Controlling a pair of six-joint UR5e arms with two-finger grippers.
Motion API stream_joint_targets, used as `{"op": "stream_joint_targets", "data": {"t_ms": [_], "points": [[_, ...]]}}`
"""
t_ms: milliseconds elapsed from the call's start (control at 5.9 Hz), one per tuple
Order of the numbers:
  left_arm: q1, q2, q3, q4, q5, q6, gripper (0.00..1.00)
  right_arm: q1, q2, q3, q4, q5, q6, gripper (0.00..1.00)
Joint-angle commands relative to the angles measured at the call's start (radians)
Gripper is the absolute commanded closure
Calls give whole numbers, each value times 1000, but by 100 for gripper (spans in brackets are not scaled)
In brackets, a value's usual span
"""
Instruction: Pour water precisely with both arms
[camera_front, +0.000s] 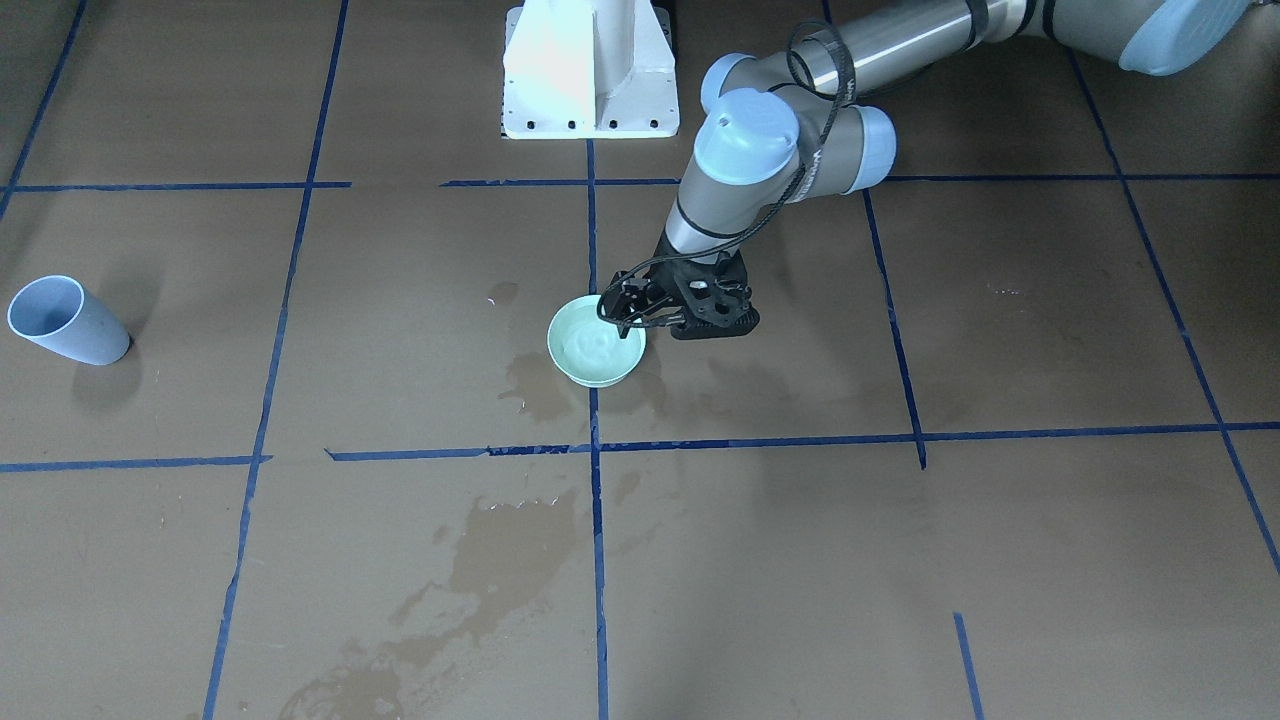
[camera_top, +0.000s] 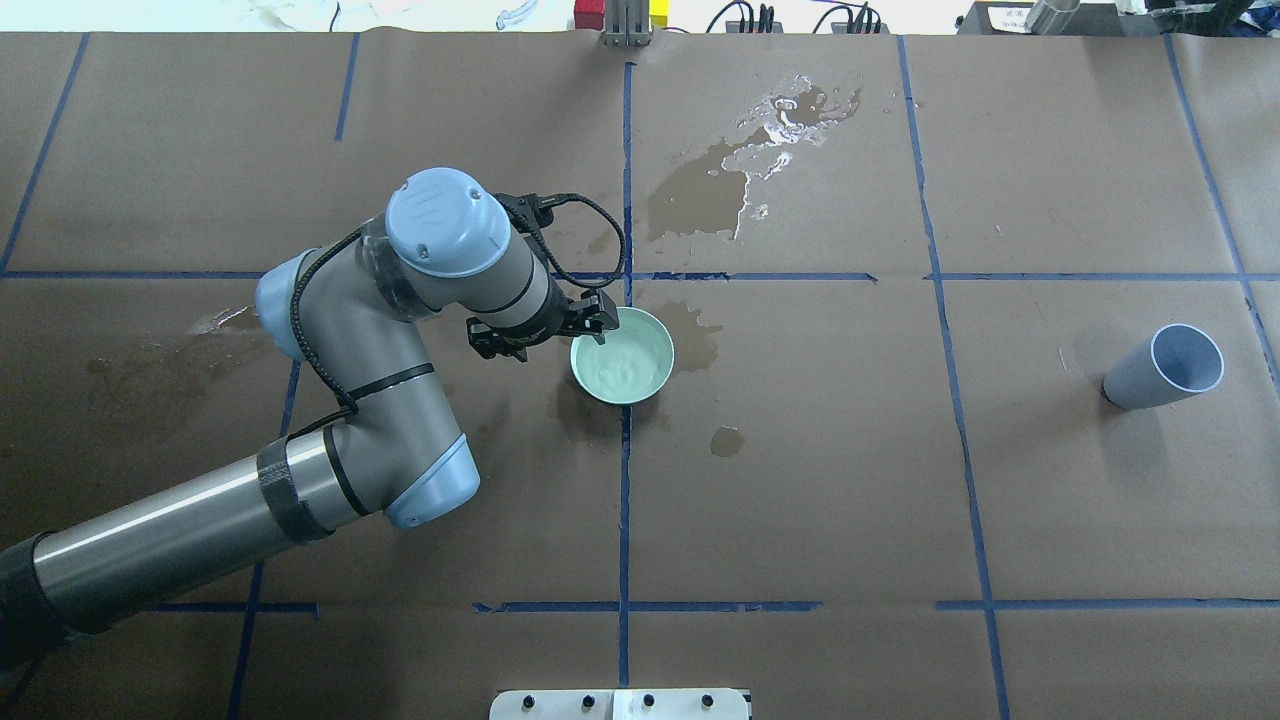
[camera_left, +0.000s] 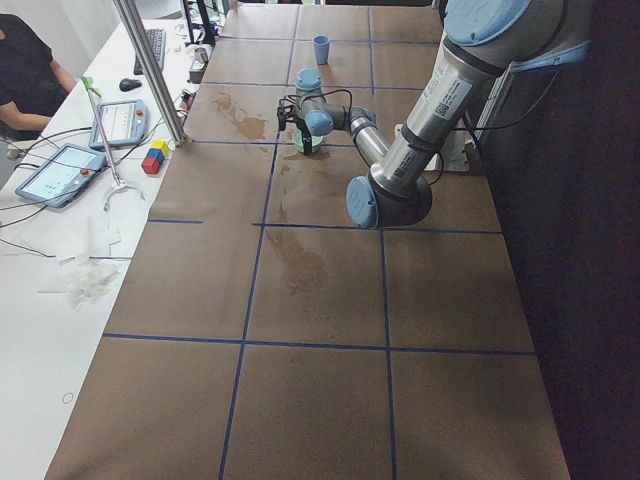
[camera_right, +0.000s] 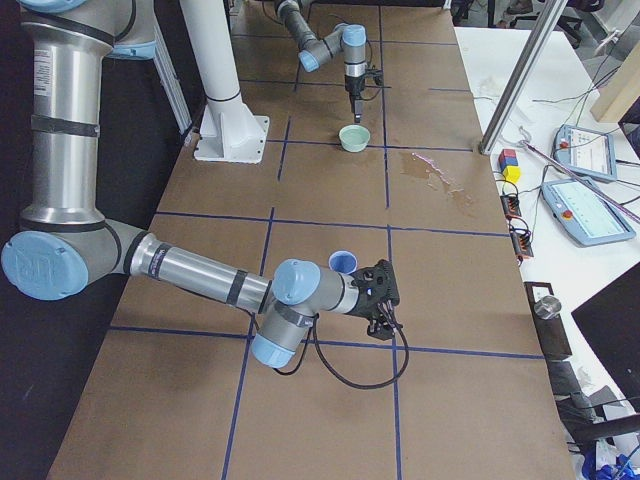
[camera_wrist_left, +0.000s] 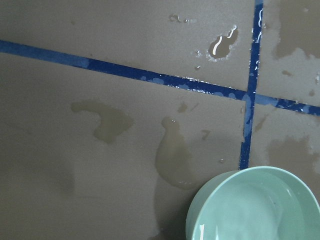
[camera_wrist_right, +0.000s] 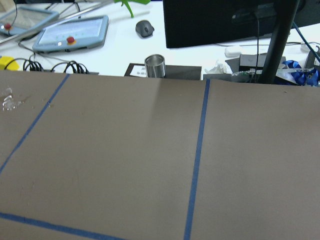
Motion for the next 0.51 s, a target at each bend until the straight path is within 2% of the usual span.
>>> {"op": "stream_joint_targets", "data": {"t_ms": [0,169,339], "points": [[5,-36,46,54,-2,-8,19,65,10,3,-303,169,-275,0],[16,-48,60,54,-2,-19,37,67,7,3,-428,224,-356,0],[17,-47,66,54,-2,-19,50,62,5,3,-503,224,-438,0]]}}
